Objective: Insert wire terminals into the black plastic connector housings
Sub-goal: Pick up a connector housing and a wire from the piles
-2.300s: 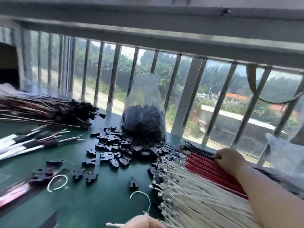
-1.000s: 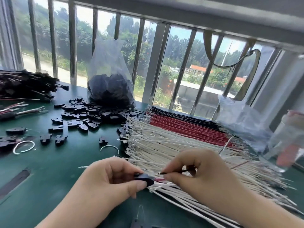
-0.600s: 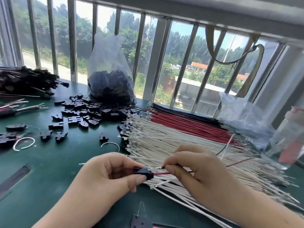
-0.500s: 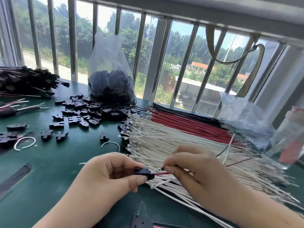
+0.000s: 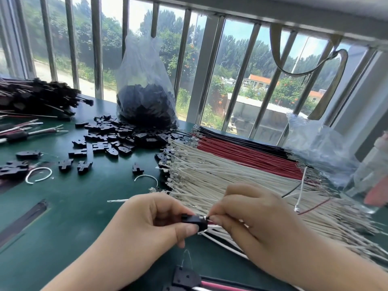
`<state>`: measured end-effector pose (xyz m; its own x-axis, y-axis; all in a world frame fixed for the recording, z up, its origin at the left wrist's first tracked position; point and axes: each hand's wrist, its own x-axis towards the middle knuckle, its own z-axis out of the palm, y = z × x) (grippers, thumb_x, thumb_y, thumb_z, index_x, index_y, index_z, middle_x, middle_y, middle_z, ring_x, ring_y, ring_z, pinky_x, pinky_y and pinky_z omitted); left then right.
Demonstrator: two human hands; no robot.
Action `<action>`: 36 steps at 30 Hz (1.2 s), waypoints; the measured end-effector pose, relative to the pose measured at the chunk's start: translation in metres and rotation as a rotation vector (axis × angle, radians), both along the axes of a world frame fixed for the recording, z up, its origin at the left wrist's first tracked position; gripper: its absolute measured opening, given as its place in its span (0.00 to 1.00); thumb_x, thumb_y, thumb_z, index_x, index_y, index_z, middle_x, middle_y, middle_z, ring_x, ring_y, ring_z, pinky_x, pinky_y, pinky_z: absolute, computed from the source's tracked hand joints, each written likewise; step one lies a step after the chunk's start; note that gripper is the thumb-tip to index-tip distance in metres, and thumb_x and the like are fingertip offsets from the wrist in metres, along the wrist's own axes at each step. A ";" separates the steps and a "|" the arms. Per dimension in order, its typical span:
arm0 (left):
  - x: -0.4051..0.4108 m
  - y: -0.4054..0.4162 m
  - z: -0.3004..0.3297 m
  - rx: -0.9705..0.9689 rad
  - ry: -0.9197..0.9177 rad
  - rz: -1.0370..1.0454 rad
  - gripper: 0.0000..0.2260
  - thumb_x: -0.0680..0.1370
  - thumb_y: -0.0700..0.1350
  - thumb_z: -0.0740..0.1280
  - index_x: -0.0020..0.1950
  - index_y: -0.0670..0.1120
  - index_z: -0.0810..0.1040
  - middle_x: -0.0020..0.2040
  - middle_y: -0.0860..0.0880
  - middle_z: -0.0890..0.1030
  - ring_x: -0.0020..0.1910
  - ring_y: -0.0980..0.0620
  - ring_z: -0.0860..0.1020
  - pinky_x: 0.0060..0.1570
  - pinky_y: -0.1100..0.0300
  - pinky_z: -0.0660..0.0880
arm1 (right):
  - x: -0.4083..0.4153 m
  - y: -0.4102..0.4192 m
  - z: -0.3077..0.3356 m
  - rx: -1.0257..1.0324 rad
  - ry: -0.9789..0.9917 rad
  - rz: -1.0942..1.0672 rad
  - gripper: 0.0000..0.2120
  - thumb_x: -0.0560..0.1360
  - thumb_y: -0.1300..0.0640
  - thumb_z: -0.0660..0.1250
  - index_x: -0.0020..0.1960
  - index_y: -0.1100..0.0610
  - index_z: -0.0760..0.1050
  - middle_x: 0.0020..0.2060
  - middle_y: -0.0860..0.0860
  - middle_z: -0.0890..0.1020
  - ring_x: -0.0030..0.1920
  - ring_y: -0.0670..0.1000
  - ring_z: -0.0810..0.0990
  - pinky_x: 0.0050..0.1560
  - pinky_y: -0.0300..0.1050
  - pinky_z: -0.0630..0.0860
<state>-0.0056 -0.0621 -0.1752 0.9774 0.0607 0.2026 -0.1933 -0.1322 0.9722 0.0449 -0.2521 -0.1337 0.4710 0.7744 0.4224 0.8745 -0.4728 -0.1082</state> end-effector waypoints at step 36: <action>-0.003 0.015 0.001 -0.472 -0.148 0.385 0.07 0.76 0.38 0.65 0.42 0.47 0.80 0.31 0.44 0.77 0.29 0.51 0.73 0.36 0.58 0.70 | 0.042 -0.096 0.035 -0.343 0.434 -0.436 0.32 0.62 0.19 0.49 0.38 0.42 0.78 0.27 0.42 0.74 0.27 0.42 0.71 0.34 0.42 0.72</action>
<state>-0.0086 -0.0474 -0.1745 0.8312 0.5190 0.1993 -0.3542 0.2183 0.9093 0.0865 -0.3484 -0.0990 0.8395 0.5324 -0.1085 0.5089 -0.8404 -0.1864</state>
